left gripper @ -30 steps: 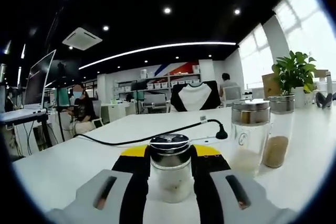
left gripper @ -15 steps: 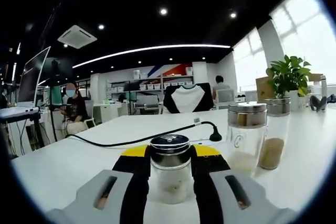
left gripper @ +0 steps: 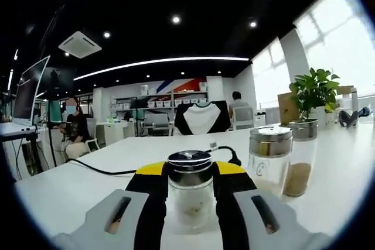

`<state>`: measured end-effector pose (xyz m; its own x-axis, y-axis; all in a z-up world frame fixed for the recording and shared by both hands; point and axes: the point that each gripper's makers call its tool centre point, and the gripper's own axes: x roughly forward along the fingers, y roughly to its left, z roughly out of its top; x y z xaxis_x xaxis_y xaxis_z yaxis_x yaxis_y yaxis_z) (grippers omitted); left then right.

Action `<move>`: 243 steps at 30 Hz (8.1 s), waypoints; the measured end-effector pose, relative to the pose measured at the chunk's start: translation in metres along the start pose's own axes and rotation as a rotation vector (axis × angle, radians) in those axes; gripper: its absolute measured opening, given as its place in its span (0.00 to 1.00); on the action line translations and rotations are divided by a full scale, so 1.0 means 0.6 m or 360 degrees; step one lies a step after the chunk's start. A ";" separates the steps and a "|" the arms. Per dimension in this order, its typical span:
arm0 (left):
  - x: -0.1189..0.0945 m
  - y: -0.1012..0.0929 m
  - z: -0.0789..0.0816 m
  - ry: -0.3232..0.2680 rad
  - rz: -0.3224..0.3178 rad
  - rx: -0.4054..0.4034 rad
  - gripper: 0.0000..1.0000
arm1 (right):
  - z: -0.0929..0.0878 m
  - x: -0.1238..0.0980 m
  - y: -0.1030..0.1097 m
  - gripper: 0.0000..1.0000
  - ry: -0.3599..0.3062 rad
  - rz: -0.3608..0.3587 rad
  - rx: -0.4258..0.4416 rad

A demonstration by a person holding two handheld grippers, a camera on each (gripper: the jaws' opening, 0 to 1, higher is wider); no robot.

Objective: Rotate the seasoning bottle until the label or dispensing opening points toward the visible target arrow and the bottle remains upright within the marked orientation range

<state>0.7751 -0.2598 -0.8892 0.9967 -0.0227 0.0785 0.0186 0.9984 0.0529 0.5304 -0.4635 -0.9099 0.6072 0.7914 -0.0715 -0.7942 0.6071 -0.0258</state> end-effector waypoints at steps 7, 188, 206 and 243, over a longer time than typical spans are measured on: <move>0.000 -0.003 -0.005 0.0018 -0.0013 -0.0011 0.31 | -0.001 0.000 0.002 0.88 0.0004 0.0002 -0.0003; -0.456 -0.366 0.130 -0.0144 -0.2227 -0.0158 0.35 | 0.040 -0.003 0.050 0.50 -0.0186 0.0217 0.0031; -0.462 -0.368 0.115 -0.0098 -0.2251 -0.0113 0.35 | 0.043 -0.003 0.076 0.31 -0.0184 0.0236 0.0016; -0.483 -0.366 0.101 -0.0045 -0.2401 -0.0087 0.35 | 0.028 -0.003 0.087 0.31 -0.0162 0.0278 -0.0017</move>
<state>0.4770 -0.4757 -0.8631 0.0390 -0.9992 0.0046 0.9972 0.0392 0.0630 0.4883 -0.4324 -0.8944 0.4587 0.8883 0.0250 -0.8877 0.4593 -0.0326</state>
